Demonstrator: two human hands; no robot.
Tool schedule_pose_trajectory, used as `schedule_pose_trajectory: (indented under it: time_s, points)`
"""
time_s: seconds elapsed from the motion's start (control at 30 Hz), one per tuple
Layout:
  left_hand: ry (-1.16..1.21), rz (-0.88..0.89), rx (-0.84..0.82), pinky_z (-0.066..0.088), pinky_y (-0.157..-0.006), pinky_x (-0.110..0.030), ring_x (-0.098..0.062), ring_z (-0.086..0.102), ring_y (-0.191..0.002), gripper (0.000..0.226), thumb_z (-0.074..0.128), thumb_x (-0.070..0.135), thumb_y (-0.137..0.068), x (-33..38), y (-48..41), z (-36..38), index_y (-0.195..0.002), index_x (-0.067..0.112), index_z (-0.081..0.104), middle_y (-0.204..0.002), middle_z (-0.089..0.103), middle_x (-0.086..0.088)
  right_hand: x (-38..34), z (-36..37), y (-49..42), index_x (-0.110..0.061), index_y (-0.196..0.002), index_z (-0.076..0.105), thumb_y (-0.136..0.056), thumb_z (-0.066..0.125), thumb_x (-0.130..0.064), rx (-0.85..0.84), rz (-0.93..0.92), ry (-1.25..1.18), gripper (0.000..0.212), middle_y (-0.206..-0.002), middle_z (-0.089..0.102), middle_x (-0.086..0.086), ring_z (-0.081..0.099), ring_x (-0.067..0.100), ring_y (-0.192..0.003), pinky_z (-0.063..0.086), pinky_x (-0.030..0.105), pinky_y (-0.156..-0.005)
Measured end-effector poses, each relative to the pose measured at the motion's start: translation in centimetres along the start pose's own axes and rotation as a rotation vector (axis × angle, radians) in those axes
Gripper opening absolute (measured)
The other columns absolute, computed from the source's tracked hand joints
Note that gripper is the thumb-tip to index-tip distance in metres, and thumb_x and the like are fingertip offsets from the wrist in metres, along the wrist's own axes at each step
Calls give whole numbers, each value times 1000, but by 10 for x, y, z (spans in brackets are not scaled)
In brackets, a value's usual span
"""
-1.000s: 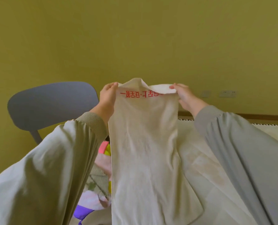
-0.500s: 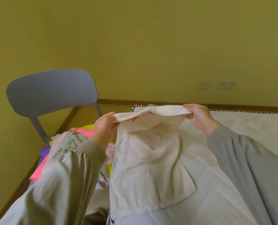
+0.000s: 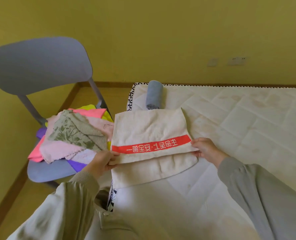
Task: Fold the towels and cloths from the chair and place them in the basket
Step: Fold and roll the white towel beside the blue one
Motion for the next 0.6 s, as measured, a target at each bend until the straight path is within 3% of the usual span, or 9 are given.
schedule_pose_trajectory:
  time_s: [0.1,0.2,0.3,0.4,0.6]
  points:
    - [0,57,-81,53,-62,-27,-18,50,-69,25,37,-10,-92,9,7,-2,-92,2,59,-75,50,-9,0,1,1,-12,-70,58,-86,54,1,98,-121,44,22,-74,55,7,52,21,-60,44,30,-54]
    - [35,75,-187,57,-55,-24,-19,55,-71,30,38,-13,-91,16,11,-6,-86,4,63,-76,57,-9,0,-1,7,-12,-64,61,-82,52,2,167,-281,193,25,-69,58,3,54,20,-67,44,30,-62]
    - [-306,13,-222,57,-54,-24,-21,59,-76,30,45,-15,-87,1,13,-11,-88,3,69,-89,61,-13,23,-2,7,-15,-64,63,-82,50,1,66,-283,551,27,-78,64,0,59,20,-82,40,25,-70]
    - [-604,28,-243,50,-50,-17,-14,55,-57,28,50,-16,-85,-15,16,-6,-91,1,72,-73,58,-9,39,-5,6,-20,-67,62,-83,48,3,70,-279,652,31,-88,64,-1,59,20,-92,40,24,-76]
    - [-244,14,-326,56,-57,-24,-17,61,-68,28,50,-14,-87,-17,13,-11,-91,2,72,-83,64,-8,33,0,22,-15,-84,62,-87,44,2,256,-433,583,25,-91,62,-1,57,20,-79,39,24,-63]
Point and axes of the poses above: each hand's wrist, its own y-axis away from the middle knuckle, its own z-axis out of the palm, x = y × z, the point moved 3 cm from there along -y, towards the middle knuckle
